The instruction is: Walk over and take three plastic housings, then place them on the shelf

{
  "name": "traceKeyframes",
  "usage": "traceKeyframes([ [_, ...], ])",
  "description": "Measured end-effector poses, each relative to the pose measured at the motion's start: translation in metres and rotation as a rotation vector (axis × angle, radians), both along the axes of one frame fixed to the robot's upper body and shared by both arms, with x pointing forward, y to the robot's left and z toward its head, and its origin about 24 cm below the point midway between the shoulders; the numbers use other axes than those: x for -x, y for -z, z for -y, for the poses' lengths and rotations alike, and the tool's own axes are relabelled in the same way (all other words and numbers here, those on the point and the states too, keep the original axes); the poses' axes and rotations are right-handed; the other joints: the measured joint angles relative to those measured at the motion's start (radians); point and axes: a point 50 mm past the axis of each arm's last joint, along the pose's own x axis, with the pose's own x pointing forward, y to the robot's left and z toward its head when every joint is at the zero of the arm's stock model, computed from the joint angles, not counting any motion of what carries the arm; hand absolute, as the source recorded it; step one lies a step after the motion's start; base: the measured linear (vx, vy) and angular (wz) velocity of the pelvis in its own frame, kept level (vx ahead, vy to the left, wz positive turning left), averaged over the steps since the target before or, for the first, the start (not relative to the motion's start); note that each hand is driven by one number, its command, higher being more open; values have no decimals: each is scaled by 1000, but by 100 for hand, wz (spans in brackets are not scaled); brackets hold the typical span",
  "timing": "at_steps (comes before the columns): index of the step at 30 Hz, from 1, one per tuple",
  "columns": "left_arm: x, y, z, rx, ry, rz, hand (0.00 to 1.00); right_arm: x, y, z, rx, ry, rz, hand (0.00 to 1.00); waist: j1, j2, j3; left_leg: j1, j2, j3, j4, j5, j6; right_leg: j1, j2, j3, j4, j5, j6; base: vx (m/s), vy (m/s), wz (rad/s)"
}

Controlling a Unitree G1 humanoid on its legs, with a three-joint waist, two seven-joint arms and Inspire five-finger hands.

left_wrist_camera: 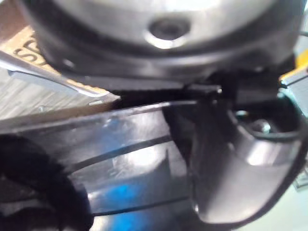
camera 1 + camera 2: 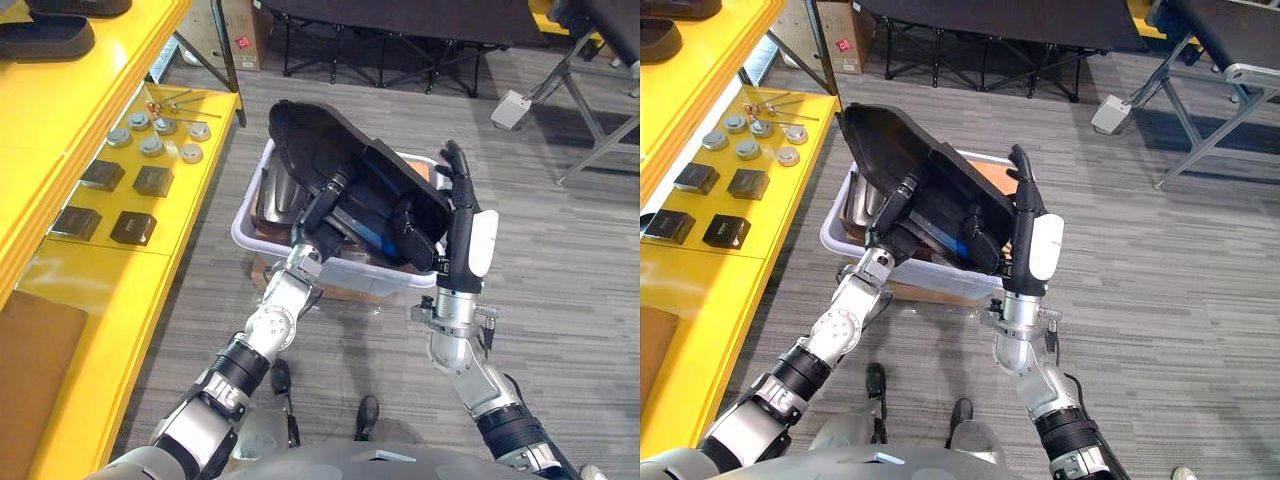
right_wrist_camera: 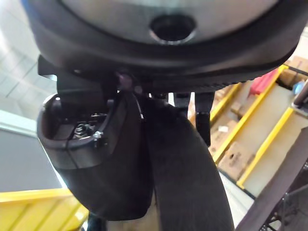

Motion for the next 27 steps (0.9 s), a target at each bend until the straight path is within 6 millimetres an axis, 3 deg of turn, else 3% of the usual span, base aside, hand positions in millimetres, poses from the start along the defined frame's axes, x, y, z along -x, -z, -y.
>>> traceKeyframes([
  [5,1,-16,-10,-181,-121,101,0,2,10,-3,-33,18,-94,100,-2,-6,-18,7,0,0,0,1,0,13,2,0,-15,2,1,0,0,0],
  [11,11,-27,-33,-439,-455,164,0,8,10,-15,-178,-12,-164,100,-5,10,-50,20,1,-1,0,3,-4,17,5,-2,-12,-2,-4,6,-1,-1],
  [16,11,-43,-96,-598,-944,140,0,25,20,-1,-299,19,-256,100,-18,28,-68,20,1,0,0,-5,-15,15,5,0,-11,-5,-9,-13,10,0],
  [18,16,-45,-113,-654,-1058,138,0,29,26,3,-359,40,-291,100,-23,26,-84,20,0,2,0,-10,-15,14,5,2,-12,-5,-10,0,0,0],
  [20,23,-48,-122,-726,-1120,177,0,30,28,4,-413,40,-309,100,-25,25,-92,20,-1,6,0,-14,-15,12,5,4,-13,-6,-10,0,0,0],
  [25,25,-55,-118,-783,-1119,244,0,32,21,4,-485,-13,-309,100,-27,27,-96,19,-3,16,0,-16,-14,6,4,13,-13,-4,-8,7,12,-5],
  [27,28,-49,-117,-815,-1093,242,0,36,16,5,-538,-25,-295,100,-34,28,-119,17,-3,22,0,-20,-13,0,3,23,-13,-4,-8,53,14,-12],
])
